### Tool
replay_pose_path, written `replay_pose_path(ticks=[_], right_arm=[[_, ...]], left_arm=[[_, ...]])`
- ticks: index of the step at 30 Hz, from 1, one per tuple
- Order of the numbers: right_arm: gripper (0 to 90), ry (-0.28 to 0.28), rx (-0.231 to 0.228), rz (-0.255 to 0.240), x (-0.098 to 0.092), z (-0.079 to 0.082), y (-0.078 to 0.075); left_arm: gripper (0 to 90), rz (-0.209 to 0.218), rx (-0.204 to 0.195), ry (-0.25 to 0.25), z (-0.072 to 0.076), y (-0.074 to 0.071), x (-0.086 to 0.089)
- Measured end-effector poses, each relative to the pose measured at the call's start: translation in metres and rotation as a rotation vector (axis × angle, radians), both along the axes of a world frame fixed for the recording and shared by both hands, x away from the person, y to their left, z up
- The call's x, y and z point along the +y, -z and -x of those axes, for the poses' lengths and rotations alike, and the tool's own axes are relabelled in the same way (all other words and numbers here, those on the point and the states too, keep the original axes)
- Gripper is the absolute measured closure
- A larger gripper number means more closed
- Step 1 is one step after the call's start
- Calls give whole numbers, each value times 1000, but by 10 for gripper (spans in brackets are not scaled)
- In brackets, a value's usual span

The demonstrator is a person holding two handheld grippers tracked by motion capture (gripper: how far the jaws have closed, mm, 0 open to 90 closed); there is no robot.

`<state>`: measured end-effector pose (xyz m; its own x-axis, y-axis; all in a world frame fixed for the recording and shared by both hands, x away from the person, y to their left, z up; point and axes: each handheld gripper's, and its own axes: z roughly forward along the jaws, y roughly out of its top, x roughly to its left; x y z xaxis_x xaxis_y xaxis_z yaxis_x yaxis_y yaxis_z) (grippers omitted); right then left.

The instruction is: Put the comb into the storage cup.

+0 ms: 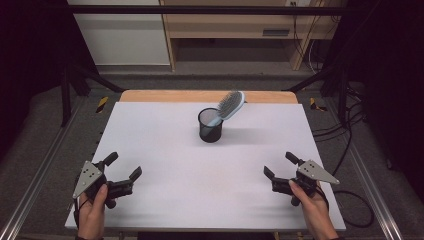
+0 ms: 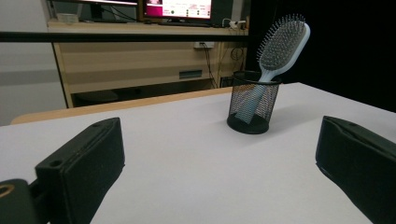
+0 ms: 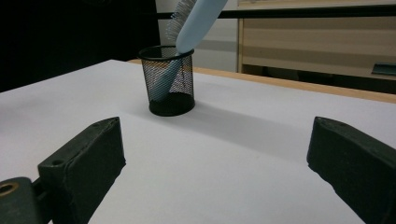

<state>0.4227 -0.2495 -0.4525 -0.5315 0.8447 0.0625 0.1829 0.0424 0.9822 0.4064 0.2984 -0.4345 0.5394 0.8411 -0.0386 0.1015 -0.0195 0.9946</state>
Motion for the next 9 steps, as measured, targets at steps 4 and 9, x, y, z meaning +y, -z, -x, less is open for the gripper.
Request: replay_pose_path(ticks=[4, 9], right_arm=[[42, -12, 2, 11, 7, -3, 1], [42, -21, 2, 29, 11, -3, 2]], left_arm=[[14, 4, -2, 5, 0, 0, 0], [14, 5, 2, 9, -1, 0, -2]])
